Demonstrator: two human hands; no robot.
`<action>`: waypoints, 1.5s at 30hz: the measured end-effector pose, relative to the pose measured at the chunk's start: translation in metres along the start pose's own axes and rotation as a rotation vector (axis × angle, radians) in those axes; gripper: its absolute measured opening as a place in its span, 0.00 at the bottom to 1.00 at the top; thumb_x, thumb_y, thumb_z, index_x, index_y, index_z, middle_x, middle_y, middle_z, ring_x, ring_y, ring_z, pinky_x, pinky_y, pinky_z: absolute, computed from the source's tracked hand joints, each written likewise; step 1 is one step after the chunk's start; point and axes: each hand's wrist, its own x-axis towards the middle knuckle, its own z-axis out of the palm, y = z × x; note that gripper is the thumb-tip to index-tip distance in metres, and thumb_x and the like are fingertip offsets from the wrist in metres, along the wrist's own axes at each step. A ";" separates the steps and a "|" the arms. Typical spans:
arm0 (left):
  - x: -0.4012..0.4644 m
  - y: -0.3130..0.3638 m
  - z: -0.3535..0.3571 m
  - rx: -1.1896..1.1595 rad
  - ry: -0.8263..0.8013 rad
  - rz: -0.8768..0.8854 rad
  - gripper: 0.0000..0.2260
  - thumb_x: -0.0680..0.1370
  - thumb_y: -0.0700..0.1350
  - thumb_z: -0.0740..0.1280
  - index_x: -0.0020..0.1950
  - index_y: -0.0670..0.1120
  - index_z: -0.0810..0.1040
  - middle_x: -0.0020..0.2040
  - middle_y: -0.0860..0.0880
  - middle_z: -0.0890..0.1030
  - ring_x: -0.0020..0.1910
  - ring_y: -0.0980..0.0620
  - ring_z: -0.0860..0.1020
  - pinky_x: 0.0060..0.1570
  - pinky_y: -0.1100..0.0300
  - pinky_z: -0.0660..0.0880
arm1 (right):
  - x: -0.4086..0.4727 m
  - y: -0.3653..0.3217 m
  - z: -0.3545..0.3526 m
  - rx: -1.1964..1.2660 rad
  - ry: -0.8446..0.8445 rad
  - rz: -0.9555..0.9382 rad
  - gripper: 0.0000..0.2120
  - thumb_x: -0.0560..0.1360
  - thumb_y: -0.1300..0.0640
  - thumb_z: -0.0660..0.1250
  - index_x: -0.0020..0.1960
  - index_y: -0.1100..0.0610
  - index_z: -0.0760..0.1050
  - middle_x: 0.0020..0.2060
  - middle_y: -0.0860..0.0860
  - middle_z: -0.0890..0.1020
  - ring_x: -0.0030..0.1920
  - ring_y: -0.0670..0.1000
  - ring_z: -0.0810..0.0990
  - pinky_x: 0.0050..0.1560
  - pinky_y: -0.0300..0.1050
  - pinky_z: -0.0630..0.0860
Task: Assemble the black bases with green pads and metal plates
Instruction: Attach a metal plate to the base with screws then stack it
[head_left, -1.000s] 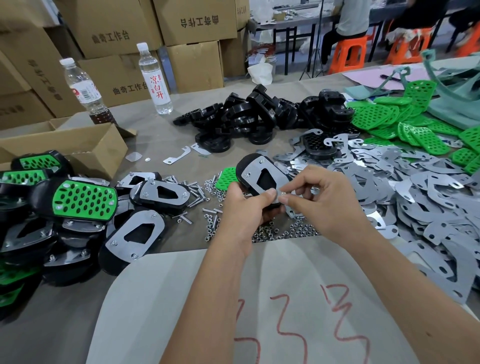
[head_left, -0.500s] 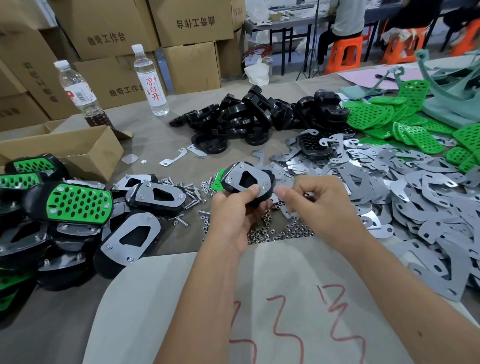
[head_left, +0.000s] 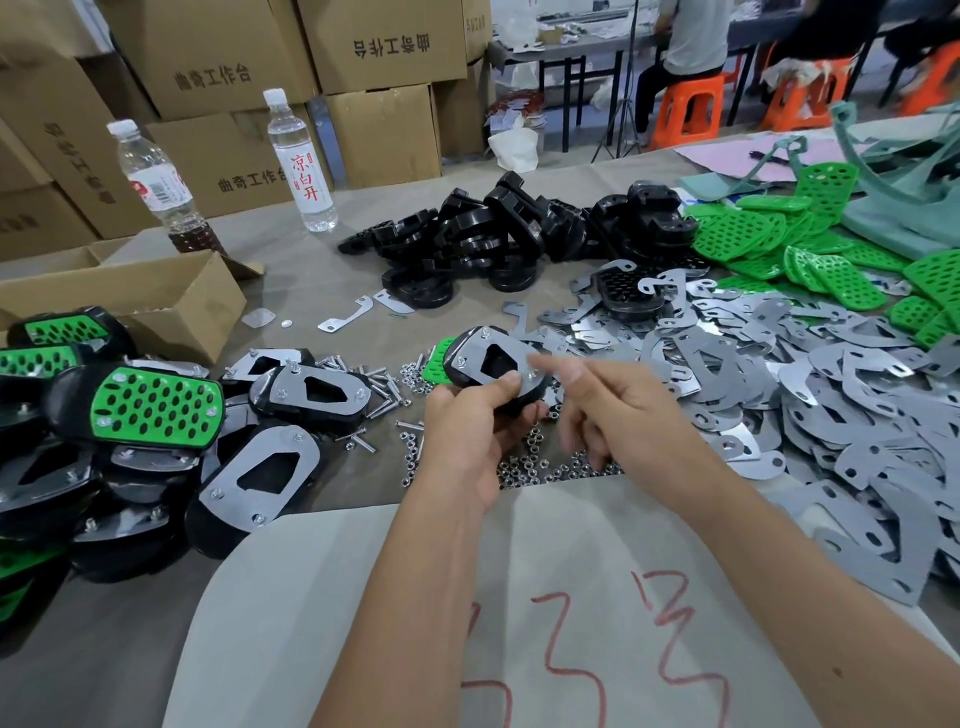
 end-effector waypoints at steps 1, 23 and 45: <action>0.000 0.000 0.000 -0.009 0.005 -0.003 0.18 0.79 0.32 0.69 0.68 0.31 0.74 0.54 0.36 0.84 0.34 0.45 0.83 0.31 0.62 0.78 | 0.000 0.001 0.000 0.002 0.015 0.008 0.27 0.80 0.35 0.61 0.35 0.54 0.80 0.22 0.53 0.73 0.27 0.56 0.78 0.31 0.49 0.75; -0.004 -0.005 0.001 0.242 -0.035 0.146 0.11 0.78 0.37 0.72 0.58 0.46 0.79 0.53 0.43 0.86 0.46 0.44 0.86 0.42 0.48 0.85 | 0.004 0.008 0.000 -0.790 -0.024 -0.132 0.08 0.85 0.48 0.57 0.49 0.49 0.63 0.33 0.47 0.75 0.37 0.56 0.73 0.37 0.54 0.71; -0.016 0.032 -0.017 0.217 0.367 0.514 0.08 0.71 0.51 0.73 0.45 0.49 0.81 0.41 0.52 0.84 0.45 0.46 0.83 0.55 0.41 0.81 | 0.036 -0.026 0.052 -0.472 -0.172 -0.236 0.17 0.83 0.55 0.64 0.71 0.50 0.77 0.60 0.50 0.78 0.62 0.49 0.76 0.64 0.39 0.70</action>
